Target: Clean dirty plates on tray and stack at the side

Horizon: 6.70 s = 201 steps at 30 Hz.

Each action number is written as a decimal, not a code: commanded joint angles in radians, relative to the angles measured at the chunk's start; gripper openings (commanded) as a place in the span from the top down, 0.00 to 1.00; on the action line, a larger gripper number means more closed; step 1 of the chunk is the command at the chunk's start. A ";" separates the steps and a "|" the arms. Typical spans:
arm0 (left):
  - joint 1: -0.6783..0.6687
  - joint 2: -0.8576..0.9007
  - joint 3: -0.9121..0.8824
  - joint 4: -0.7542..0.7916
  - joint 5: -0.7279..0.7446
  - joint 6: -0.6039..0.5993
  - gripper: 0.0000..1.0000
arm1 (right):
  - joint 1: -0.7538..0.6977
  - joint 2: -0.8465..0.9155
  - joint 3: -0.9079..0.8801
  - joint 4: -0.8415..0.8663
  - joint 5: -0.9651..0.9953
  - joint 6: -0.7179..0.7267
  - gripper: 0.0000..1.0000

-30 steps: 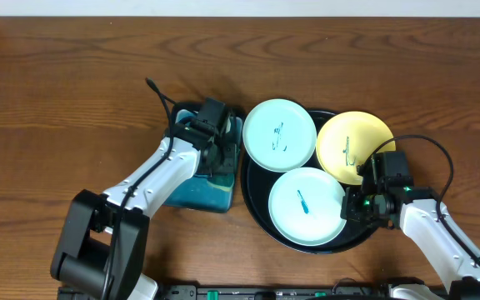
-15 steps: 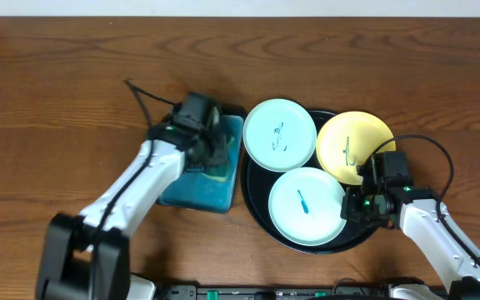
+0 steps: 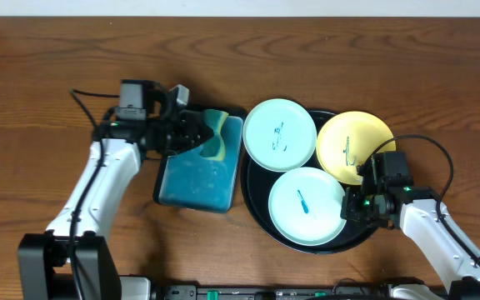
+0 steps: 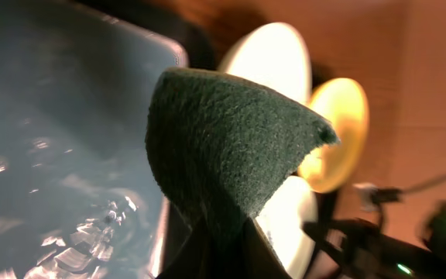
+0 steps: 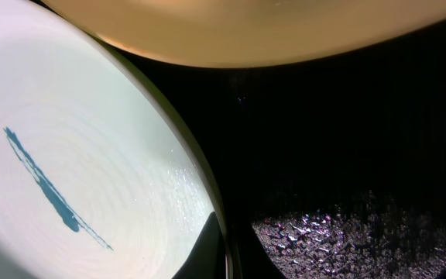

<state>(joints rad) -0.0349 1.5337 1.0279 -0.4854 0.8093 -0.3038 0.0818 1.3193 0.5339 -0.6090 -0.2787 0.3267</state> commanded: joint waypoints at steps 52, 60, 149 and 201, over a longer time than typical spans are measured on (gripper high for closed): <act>0.282 -0.002 0.005 0.059 0.504 0.094 0.93 | 0.012 0.003 -0.001 0.016 -0.003 0.017 0.99; 0.095 -0.002 0.005 -0.048 -0.121 0.093 0.93 | 0.011 0.003 -0.001 0.015 -0.003 0.017 0.99; -0.829 0.402 0.187 -0.057 -0.825 -0.214 0.93 | 0.011 0.003 -0.001 0.015 -0.002 0.017 0.99; -0.821 0.051 0.187 -0.082 -0.814 -0.135 0.92 | 0.011 0.003 -0.001 0.034 -0.002 0.016 0.99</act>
<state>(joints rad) -0.8661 1.6669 1.2167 -0.5507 0.0154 -0.4553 0.0818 1.3197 0.5316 -0.5835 -0.2958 0.3302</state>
